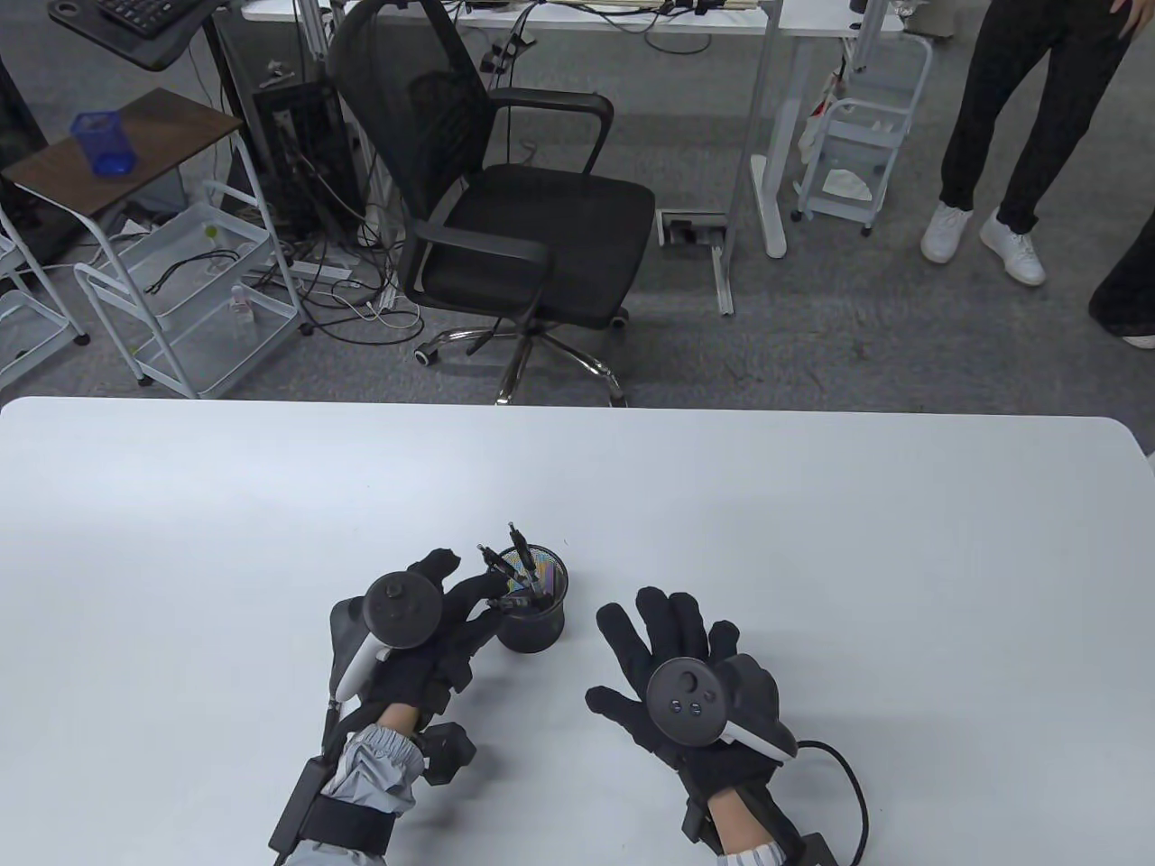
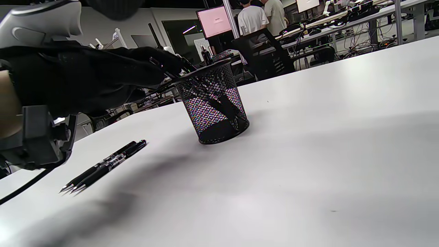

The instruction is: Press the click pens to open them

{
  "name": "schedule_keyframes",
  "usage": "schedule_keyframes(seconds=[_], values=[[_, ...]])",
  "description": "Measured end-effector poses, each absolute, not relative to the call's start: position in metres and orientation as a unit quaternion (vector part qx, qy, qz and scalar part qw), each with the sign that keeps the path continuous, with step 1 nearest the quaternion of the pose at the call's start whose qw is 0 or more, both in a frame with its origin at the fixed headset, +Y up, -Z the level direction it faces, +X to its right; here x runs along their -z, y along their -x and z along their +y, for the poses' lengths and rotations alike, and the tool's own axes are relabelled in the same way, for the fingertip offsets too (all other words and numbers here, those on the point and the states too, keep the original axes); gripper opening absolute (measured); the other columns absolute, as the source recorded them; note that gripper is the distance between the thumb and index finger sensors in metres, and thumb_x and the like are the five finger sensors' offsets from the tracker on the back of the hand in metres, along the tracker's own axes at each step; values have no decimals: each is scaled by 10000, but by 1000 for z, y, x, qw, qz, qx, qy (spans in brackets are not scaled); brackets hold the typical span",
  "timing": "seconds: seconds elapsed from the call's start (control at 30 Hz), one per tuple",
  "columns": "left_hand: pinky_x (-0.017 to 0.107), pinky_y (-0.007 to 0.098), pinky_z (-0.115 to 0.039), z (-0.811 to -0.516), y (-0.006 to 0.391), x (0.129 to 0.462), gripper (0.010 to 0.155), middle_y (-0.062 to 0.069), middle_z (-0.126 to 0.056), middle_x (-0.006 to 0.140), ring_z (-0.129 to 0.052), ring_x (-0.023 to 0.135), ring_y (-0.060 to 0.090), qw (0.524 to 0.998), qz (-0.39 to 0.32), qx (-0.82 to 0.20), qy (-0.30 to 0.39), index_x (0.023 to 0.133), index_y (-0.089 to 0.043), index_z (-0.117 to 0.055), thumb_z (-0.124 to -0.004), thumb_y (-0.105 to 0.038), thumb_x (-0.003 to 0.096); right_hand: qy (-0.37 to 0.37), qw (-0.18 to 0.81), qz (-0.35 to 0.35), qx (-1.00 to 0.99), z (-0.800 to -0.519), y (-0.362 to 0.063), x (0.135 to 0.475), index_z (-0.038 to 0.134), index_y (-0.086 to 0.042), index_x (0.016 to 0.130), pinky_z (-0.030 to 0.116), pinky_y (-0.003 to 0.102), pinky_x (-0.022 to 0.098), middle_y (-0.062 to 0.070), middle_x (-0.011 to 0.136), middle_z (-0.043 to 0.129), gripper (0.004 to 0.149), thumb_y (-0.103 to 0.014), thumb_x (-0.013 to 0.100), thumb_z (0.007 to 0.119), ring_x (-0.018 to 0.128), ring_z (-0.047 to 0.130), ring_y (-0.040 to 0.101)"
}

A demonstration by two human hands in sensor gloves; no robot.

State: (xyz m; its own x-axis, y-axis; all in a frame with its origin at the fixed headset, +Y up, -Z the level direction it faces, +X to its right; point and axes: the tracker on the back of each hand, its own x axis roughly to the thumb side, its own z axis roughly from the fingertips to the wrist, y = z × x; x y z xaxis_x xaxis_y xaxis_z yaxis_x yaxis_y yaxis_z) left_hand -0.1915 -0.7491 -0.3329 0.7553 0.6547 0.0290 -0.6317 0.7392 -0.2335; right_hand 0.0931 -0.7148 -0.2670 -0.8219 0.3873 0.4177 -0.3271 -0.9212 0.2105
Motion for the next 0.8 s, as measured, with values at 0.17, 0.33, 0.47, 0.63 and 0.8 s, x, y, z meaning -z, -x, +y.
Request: schedule_keyframes(seconds=[0.17, 0.33, 0.47, 0.63, 0.8], values=[[796, 644, -153, -749, 192, 333, 432, 167, -102, 1245, -67, 1115, 473, 933, -52, -341, 100, 1140, -341, -616, -702, -359, 717, -232, 186, 66, -952, -715, -93, 267, 225, -179, 1230, 72, 849, 624, 329, 1234, 61, 767, -519, 641, 582, 1066, 65, 627], [797, 648, -157, -747, 190, 333, 422, 159, -117, 1249, -75, 1121, 467, 934, -57, -340, 88, 1141, -364, -595, -669, -372, 726, -232, 185, 66, -953, -715, -93, 267, 226, -182, 1230, 72, 848, 625, 327, 1235, 62, 765, -519, 641, 581, 1067, 65, 625], [792, 658, -155, -739, 188, 331, 410, 163, -141, 1255, -93, 1120, 483, 933, -67, -346, 71, 1134, -366, -596, -652, -371, 728, -233, 183, 68, -953, -716, -92, 267, 227, -181, 1230, 73, 848, 625, 329, 1234, 61, 765, -519, 642, 581, 1067, 64, 625], [785, 677, -161, -722, 188, 324, 411, 160, -160, 1264, -119, 1122, 499, 932, -83, -352, 41, 1138, -391, -548, -624, -372, 734, -232, 181, 71, -953, -717, -91, 267, 228, -182, 1230, 73, 849, 624, 329, 1234, 61, 764, -518, 642, 581, 1067, 65, 626], [771, 705, -162, -701, 191, 310, 424, 205, -138, 1276, -104, 1113, 553, 907, -123, -401, 32, 1158, -394, -462, -566, -371, 748, -233, 180, 72, -953, -717, -90, 267, 226, -184, 1229, 72, 849, 624, 328, 1235, 61, 764, -519, 641, 581, 1067, 64, 626]])
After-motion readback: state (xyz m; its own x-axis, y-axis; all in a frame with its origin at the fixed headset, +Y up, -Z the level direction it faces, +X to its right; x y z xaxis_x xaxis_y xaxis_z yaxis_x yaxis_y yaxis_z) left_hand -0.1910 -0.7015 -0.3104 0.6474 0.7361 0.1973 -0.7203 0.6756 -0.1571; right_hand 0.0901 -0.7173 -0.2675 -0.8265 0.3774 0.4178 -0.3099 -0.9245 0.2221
